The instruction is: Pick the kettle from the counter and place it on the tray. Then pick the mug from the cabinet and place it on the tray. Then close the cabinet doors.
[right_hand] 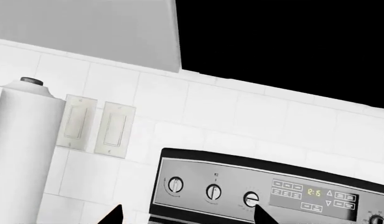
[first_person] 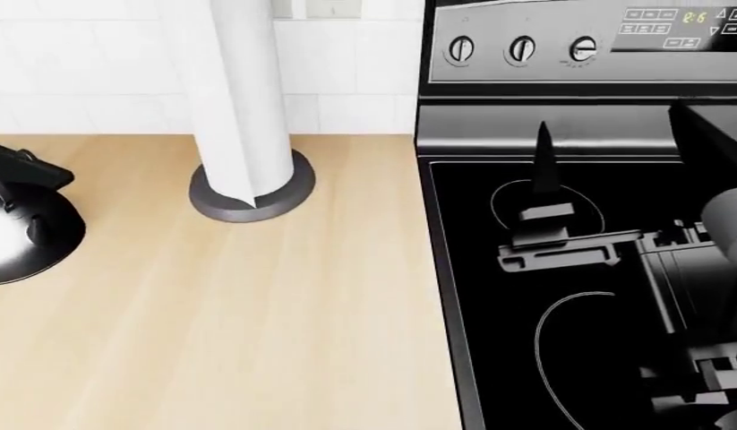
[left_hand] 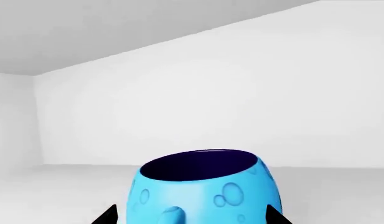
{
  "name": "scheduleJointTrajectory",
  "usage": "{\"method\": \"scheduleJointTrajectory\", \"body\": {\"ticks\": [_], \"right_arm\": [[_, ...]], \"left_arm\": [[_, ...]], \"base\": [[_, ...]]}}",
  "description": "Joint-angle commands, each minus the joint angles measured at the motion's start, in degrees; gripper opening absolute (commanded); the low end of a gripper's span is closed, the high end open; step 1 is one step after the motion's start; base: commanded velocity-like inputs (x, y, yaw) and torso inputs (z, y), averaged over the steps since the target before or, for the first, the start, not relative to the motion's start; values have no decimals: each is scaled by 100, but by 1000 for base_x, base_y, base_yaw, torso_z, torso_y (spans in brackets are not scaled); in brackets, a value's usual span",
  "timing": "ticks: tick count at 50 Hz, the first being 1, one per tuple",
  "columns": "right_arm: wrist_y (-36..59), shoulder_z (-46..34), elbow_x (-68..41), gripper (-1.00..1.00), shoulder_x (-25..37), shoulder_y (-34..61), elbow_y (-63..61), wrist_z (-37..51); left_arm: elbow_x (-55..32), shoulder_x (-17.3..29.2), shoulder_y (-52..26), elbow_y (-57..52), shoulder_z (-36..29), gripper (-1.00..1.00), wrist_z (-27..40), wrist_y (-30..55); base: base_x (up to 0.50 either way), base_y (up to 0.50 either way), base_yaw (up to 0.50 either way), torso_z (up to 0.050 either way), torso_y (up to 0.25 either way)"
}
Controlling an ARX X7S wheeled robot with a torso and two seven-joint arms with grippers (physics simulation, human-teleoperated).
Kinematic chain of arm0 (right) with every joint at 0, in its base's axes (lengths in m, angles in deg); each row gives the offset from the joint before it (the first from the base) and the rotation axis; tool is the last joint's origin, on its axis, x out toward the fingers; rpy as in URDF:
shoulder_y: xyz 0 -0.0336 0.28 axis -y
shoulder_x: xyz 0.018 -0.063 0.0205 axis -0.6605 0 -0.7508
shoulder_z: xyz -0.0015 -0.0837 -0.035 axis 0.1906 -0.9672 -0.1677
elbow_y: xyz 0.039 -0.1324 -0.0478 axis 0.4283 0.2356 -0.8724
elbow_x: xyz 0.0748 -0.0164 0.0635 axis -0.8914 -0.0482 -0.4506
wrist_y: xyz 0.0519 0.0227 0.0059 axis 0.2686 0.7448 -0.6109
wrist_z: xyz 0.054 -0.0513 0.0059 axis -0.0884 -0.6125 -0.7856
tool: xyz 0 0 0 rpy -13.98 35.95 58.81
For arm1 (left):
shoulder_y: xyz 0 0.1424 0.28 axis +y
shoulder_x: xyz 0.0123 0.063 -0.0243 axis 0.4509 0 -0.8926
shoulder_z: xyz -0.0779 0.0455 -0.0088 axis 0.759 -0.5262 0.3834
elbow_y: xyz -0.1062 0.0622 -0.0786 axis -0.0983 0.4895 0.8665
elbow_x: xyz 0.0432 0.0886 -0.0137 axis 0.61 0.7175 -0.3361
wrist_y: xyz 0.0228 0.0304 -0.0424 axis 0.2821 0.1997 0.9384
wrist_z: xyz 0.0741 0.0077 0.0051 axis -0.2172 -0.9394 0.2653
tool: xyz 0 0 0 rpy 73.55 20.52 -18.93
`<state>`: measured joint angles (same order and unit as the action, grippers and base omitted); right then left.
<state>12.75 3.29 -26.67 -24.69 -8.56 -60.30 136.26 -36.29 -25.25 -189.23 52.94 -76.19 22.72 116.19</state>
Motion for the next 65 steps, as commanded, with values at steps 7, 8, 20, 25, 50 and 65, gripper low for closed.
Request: {"method": "scheduleJointTrajectory", "body": {"ticks": [7,8,20,25,50,65], "right_arm": [[-95,-149,185,100,-37,-74,79,-62],[-100,-156,191,100,-39,-78,84,-67],[-159,-223,266,100,-50,-119,114,-103],[-184,-229,265,100,-40,-132,111,-99],[-263,-257,125,100,52,-106,-26,37],[-543,-294,371,100,114,-437,62,-96]], "left_arm": [[-135,111,549,-294,-24,-100,-22,569],[-138,118,561,-318,-24,-100,-20,573],[-149,197,590,-539,27,-100,82,551],[-127,211,496,-590,44,-100,151,467],[-24,162,-573,-1272,-236,-100,-128,559],[-321,517,-82,-2801,117,-100,-141,1417]], "base": [[0,0,0,0,0],[0,0,0,0,0],[0,0,0,0,0],[0,0,0,0,0],[-2,0,0,0,0],[-451,1,0,0,0]]}}
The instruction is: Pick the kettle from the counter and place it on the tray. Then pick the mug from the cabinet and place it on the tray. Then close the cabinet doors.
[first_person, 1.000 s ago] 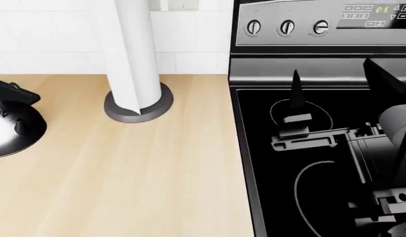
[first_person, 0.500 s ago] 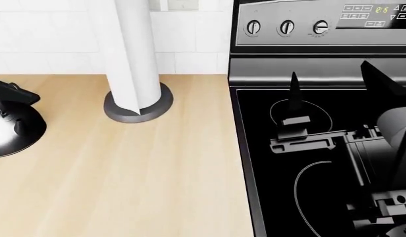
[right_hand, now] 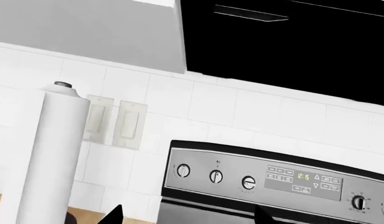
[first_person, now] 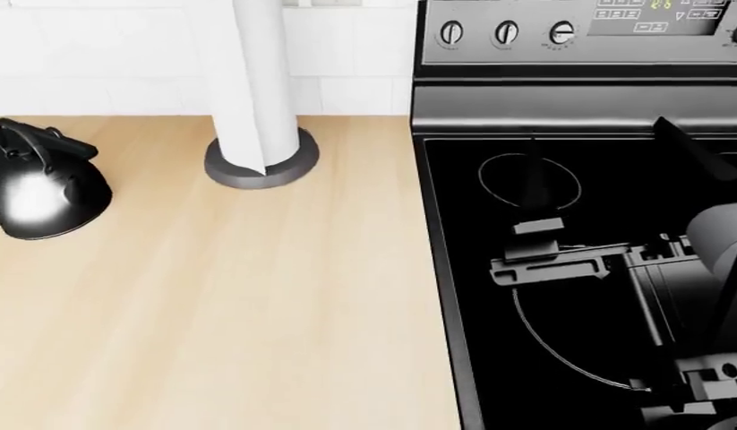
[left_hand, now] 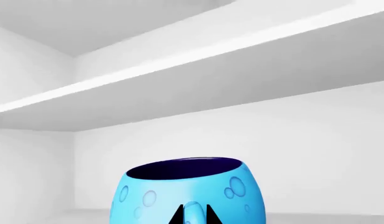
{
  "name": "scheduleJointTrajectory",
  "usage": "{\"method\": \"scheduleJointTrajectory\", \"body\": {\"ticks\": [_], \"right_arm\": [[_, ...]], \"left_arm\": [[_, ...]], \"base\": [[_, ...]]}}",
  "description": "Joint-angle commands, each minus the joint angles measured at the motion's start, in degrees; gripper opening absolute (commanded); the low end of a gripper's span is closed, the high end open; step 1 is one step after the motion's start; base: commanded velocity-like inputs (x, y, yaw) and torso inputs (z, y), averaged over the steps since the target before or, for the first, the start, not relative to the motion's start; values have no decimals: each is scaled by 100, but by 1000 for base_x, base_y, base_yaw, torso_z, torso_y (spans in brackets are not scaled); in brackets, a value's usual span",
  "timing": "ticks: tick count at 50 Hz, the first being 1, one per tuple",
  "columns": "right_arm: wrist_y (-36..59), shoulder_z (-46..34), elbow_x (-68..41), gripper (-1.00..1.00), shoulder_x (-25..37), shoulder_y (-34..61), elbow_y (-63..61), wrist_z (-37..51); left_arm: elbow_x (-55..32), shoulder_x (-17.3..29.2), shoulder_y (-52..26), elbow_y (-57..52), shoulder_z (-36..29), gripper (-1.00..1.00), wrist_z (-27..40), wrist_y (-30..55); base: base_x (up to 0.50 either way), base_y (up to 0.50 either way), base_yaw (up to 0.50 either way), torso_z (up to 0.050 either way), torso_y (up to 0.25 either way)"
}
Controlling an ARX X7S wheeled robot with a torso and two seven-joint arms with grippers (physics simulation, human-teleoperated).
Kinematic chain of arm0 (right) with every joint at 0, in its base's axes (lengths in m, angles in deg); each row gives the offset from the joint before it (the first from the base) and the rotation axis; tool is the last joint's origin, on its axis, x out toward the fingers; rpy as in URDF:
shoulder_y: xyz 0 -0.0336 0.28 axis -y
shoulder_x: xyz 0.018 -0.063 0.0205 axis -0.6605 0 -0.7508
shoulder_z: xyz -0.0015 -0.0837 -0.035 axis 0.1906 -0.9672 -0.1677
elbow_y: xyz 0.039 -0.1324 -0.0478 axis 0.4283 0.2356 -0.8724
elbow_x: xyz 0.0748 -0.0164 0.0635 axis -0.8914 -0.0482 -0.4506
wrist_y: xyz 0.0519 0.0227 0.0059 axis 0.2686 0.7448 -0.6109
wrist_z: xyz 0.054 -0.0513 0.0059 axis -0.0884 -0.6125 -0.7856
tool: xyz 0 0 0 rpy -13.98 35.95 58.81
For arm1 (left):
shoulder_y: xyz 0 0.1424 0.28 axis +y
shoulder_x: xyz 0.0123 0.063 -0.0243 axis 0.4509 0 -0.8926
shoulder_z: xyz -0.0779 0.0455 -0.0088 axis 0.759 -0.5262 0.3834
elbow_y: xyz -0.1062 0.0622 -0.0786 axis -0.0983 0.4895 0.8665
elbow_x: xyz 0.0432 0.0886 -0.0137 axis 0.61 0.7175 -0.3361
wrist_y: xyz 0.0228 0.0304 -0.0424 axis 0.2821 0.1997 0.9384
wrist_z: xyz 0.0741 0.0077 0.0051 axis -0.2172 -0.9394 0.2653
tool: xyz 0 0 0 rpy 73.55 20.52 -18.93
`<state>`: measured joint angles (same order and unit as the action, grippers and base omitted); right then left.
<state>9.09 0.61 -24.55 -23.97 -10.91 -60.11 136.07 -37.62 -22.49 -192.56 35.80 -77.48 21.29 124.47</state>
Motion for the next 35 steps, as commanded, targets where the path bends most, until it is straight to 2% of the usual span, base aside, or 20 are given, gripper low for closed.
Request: {"method": "scheduleJointTrajectory", "body": {"ticks": [1,5,9,15,16,20,23,30,35], "right_arm": [[-196,-28,179,100,44,-221,54,-88],[-280,-30,260,100,52,-311,86,-123],[-414,-5,341,100,55,-447,148,-161],[-612,5,524,100,74,-684,225,-248],[-643,3,559,100,74,-722,243,-265],[-705,-33,662,100,48,-801,311,-314],[-746,-69,741,100,27,-858,356,-355],[-794,-123,836,100,-11,-908,457,-412],[-833,-165,906,100,-42,-955,501,-437]], "left_arm": [[-232,293,315,-1305,296,-100,-3,698],[-391,477,552,-2098,517,-100,6,1085],[-611,710,989,-3242,847,-100,44,1643],[-1097,1006,1993,-5507,1709,-100,97,2819],[-1399,1103,2154,-5757,1841,-100,265,2907],[-4316,1829,2685,-6305,2347,-100,2302,2905],[-5563,2135,3165,-6611,2710,-100,3159,2889],[-7201,2518,4479,-7354,3555,-100,4164,2779],[-7981,2682,5529,-7967,4053,-100,4476,2587]], "base": [[-473,1,0,0,0],[-473,1,0,0,0],[-41,0,0,0,0],[0,0,0,0,0],[0,0,0,0,0],[0,0,0,0,0],[0,0,0,0,0],[0,0,0,0,0],[0,0,0,0,0]]}}
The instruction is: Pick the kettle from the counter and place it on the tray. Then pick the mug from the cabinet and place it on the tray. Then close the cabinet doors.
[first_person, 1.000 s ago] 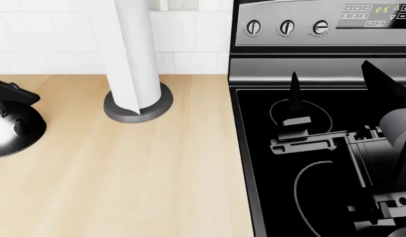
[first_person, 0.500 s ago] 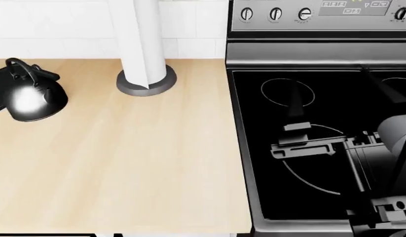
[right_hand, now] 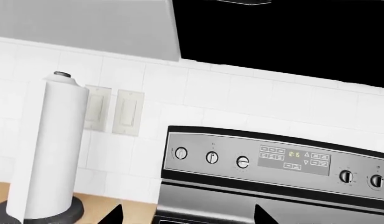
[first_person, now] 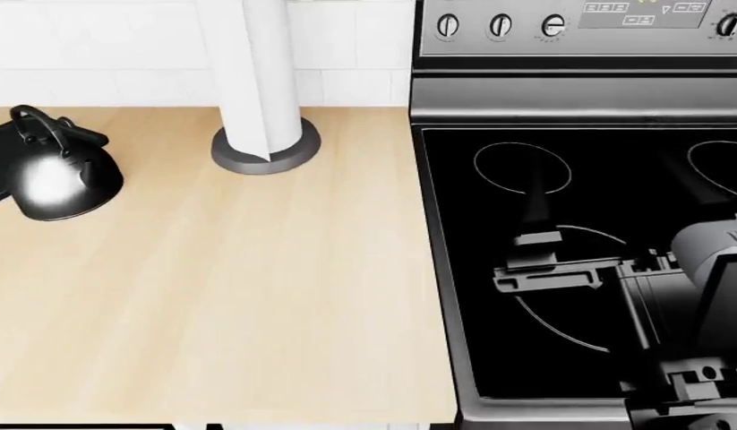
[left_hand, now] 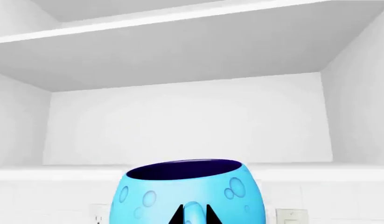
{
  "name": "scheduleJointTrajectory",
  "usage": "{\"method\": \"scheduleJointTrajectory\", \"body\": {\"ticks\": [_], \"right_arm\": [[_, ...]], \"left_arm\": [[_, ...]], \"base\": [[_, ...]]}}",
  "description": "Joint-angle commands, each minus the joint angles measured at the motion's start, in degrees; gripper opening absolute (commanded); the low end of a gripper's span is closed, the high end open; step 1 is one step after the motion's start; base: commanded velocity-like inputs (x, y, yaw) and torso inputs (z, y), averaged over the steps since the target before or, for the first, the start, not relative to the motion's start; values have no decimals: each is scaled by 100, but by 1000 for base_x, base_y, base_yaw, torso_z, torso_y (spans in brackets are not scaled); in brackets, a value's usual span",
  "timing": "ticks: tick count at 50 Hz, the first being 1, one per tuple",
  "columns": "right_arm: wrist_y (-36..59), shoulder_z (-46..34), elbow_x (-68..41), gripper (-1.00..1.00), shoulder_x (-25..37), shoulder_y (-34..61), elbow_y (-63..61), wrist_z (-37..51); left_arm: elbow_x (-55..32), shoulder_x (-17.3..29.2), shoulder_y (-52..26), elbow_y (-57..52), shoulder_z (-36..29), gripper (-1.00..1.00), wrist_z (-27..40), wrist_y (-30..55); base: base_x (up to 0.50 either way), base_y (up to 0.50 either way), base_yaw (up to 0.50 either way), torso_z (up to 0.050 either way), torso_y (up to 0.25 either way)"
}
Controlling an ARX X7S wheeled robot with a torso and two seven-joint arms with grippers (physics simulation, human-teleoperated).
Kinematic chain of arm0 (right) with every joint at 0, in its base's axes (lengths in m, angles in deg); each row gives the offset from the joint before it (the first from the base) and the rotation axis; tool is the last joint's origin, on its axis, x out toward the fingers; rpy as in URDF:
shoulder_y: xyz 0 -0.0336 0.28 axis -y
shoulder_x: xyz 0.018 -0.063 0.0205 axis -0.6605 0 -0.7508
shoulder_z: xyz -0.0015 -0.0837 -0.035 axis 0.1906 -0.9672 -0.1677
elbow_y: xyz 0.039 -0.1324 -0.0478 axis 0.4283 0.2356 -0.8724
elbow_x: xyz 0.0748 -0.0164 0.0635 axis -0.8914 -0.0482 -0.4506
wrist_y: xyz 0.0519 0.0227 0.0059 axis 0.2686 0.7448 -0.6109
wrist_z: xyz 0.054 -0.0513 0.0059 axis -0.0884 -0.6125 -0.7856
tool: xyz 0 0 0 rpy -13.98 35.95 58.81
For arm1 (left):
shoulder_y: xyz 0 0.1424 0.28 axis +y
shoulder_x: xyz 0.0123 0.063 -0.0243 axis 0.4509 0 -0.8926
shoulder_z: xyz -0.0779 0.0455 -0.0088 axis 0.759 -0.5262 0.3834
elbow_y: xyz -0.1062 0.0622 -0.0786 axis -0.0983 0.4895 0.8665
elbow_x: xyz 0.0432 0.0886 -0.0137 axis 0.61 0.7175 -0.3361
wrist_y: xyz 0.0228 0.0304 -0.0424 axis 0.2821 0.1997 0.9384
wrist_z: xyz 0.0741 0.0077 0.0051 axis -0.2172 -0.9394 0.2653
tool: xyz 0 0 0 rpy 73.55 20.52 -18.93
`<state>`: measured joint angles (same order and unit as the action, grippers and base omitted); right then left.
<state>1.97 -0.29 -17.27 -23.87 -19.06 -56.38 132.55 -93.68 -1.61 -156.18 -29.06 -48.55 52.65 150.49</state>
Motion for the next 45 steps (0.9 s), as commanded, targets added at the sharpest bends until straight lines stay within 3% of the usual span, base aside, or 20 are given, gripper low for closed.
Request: {"method": "scheduleJointTrajectory", "body": {"ticks": [1,7,12,45], "right_arm": [[-139,-76,194,100,-56,-158,144,-95],[-162,-87,221,100,-64,-176,191,-106],[-60,-197,382,100,-110,-119,215,-75],[95,-443,659,100,-181,-26,225,-38]], "left_arm": [[-2370,594,2209,-1637,1298,-100,1264,-63],[-1818,529,3611,-2327,1866,-100,453,-323],[-967,508,4238,-2510,1815,-100,-263,-640],[-225,644,4628,-2442,1269,-100,-715,-1184]], "base": [[0,0,0,0,0],[0,0,0,0,0],[0,9,0,0,0],[1,488,0,0,0]]}}
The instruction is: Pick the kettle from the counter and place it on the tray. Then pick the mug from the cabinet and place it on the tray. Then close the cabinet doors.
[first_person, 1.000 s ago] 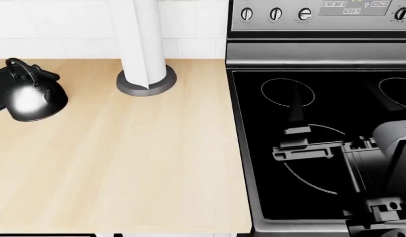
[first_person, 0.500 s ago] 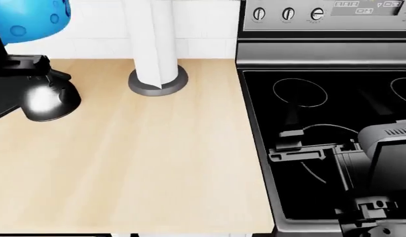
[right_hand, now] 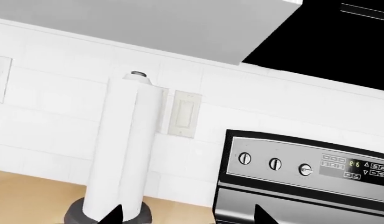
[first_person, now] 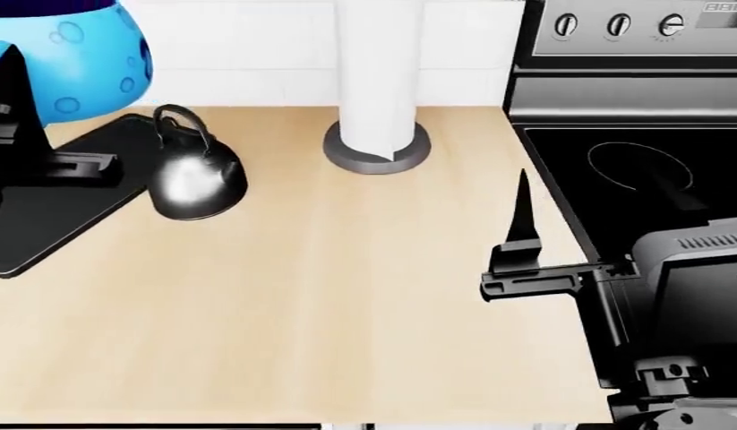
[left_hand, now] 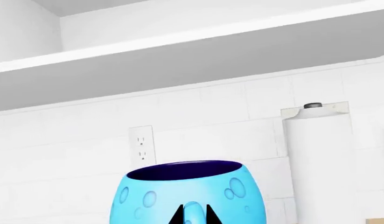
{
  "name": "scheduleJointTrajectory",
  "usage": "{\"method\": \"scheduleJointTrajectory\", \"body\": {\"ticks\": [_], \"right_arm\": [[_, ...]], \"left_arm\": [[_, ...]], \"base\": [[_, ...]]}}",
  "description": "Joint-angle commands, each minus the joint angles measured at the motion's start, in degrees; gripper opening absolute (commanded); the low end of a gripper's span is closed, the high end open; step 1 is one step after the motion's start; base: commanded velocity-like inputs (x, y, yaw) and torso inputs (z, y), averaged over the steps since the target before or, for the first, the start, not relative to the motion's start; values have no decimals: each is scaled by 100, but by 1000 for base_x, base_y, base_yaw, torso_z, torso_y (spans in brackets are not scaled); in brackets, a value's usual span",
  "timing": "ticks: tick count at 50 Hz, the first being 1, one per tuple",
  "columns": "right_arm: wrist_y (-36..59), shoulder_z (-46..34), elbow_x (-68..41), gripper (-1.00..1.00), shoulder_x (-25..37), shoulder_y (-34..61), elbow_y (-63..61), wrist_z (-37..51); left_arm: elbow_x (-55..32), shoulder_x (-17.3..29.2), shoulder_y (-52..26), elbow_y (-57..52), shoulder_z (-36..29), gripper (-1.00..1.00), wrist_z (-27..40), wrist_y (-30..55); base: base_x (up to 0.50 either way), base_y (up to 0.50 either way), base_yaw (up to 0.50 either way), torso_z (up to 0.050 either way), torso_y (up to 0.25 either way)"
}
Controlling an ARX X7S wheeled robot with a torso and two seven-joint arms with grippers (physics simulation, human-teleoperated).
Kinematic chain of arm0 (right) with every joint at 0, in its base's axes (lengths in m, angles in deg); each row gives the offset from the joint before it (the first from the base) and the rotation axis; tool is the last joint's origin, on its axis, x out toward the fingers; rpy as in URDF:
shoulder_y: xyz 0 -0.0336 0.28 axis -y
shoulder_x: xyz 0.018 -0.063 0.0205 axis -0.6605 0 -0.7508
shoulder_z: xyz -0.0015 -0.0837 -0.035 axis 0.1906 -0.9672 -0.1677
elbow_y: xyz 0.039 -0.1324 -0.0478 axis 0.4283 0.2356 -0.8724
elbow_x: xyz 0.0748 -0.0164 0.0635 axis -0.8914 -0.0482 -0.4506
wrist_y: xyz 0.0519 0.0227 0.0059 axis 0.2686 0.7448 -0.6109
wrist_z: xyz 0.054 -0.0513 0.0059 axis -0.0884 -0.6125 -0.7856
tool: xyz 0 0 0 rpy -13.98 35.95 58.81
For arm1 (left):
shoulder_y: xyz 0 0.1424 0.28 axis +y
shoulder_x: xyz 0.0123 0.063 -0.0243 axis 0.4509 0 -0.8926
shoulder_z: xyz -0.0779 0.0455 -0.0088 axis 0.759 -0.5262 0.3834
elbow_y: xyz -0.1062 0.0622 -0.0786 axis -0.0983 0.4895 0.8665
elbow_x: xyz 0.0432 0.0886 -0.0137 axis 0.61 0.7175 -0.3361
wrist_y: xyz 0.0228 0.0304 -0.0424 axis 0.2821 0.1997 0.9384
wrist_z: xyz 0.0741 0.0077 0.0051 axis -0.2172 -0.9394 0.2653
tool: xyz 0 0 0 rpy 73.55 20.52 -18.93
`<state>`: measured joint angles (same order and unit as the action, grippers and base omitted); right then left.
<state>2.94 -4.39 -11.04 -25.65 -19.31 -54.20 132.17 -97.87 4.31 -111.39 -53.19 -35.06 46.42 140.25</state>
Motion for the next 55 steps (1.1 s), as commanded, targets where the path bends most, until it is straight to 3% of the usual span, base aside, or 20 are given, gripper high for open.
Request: {"method": "scheduleJointTrajectory", "body": {"ticks": [1,38,50,55], "right_arm": [[4,-40,39,100,-4,3,5,0],[55,-32,-99,100,19,105,-33,50],[615,433,-1708,100,297,1008,-289,535],[793,567,-2441,100,397,1494,-269,749]], "left_arm": [[205,57,157,-28,-88,-100,-98,-172],[501,168,334,53,-463,-100,-228,-494],[1192,183,259,328,-1129,-100,-579,-848],[1927,104,176,777,-1782,-100,-916,-1350]], "base": [[1,500,0,0,0],[0,500,0,0,0],[0,46,0,0,0],[0,0,0,0,2]]}}
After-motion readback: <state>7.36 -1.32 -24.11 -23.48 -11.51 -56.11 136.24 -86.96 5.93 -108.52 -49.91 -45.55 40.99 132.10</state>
